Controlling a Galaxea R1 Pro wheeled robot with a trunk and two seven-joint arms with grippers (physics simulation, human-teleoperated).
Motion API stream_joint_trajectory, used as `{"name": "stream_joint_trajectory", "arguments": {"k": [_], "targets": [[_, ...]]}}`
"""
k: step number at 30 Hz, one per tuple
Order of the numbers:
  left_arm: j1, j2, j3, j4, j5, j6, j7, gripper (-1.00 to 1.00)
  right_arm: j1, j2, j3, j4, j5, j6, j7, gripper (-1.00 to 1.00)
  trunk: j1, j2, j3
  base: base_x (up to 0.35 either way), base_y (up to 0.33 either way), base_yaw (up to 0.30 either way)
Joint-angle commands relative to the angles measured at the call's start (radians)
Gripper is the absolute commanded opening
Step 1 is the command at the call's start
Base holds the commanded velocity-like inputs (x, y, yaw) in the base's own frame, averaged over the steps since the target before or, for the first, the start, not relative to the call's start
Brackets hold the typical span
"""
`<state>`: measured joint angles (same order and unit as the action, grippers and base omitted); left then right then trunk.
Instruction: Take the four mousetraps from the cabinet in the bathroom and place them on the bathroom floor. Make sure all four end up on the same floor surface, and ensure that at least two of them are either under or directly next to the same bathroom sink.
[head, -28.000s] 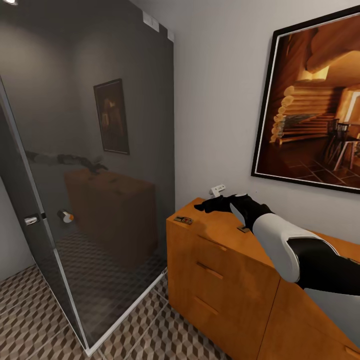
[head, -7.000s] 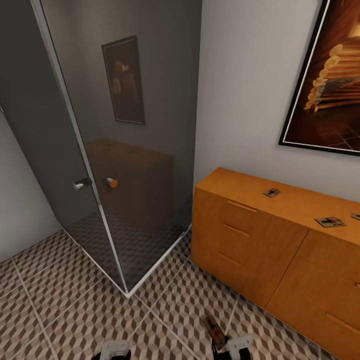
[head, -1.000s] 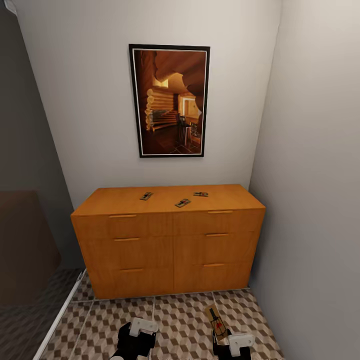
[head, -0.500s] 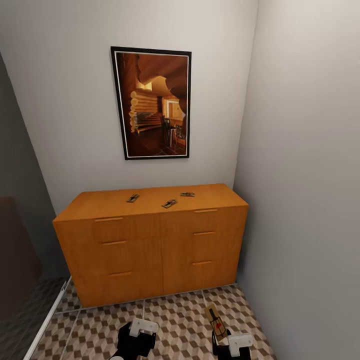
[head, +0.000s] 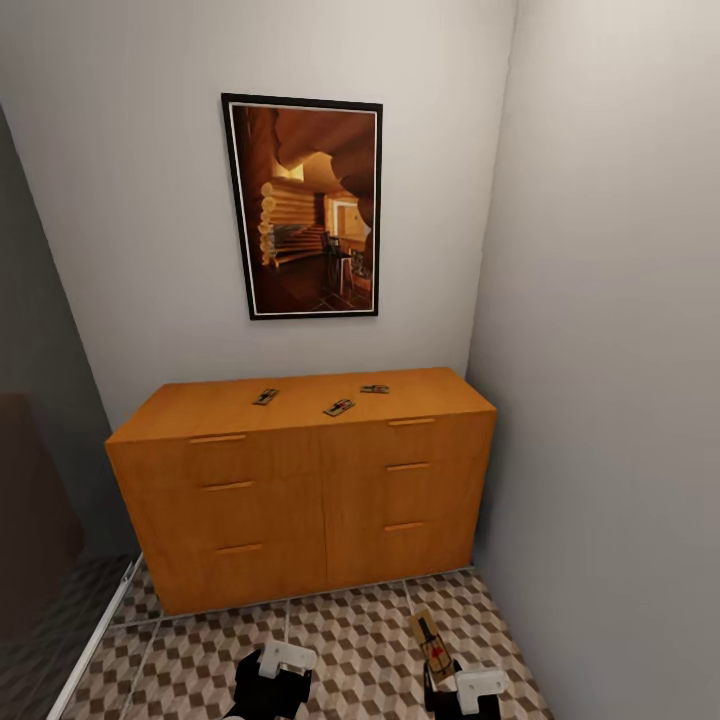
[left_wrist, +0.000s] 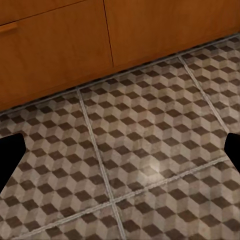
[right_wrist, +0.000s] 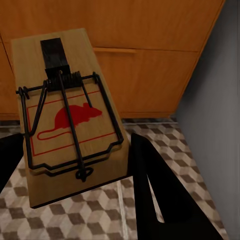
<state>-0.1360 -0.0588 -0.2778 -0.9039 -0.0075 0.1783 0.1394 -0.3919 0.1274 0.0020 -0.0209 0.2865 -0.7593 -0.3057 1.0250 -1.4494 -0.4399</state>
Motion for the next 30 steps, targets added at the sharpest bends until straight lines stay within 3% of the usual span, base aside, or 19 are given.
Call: {"name": "stream_joint_trajectory", "arguments": {"k": [1,7,11,14,16,21,30], "targets": [[-0.001,0.001,-0.003,-0.001,-0.001,0.006,0.006,1.0,-0.001,0.0,-0.001,0.001,0.003,-0.002,-0.003,-1.0,0.0,-0.001,-0.001,0.0,0.0,0.0],[-0.001,0.0,-0.003,-0.001,-0.002,0.005,0.006,1.0,-0.001,0.002,-0.024,0.001,-0.029,-0.002,0.002,-1.0,0.0,-0.001,-0.001,0.0,0.0,0.0],[-0.001,0.0,-0.003,-0.001,-0.002,0.004,0.006,1.0,-0.001,0.001,-0.033,0.002,-0.062,-0.001,0.055,-1.0,0.0,-0.001,-0.001,0.0,0.0,0.0],[-0.001,0.001,-0.002,-0.001,-0.002,0.004,0.006,1.0,-0.001,0.0,-0.035,0.002,-0.104,0.001,0.133,-1.0,0.0,-0.001,-0.001,0.0,0.0,0.0],[-0.001,0.001,-0.002,-0.001,-0.002,0.004,0.006,1.0,-0.001,-0.003,-0.036,0.002,-0.166,0.016,0.217,-1.0,0.0,-0.001,-0.001,0.0,0.0,0.0],[-0.001,0.001,-0.002,-0.002,-0.002,0.004,0.006,1.0,-0.001,-0.008,-0.037,0.002,-0.261,0.064,0.289,-1.0,0.0,-0.001,-0.001,0.0,0.0,0.0],[-0.001,0.002,0.0,-0.004,-0.003,-0.021,0.007,1.0,-0.001,-0.009,-0.036,0.002,-0.291,0.083,0.281,-1.0,0.0,-0.001,-0.001,0.0,0.0,0.0]]}}
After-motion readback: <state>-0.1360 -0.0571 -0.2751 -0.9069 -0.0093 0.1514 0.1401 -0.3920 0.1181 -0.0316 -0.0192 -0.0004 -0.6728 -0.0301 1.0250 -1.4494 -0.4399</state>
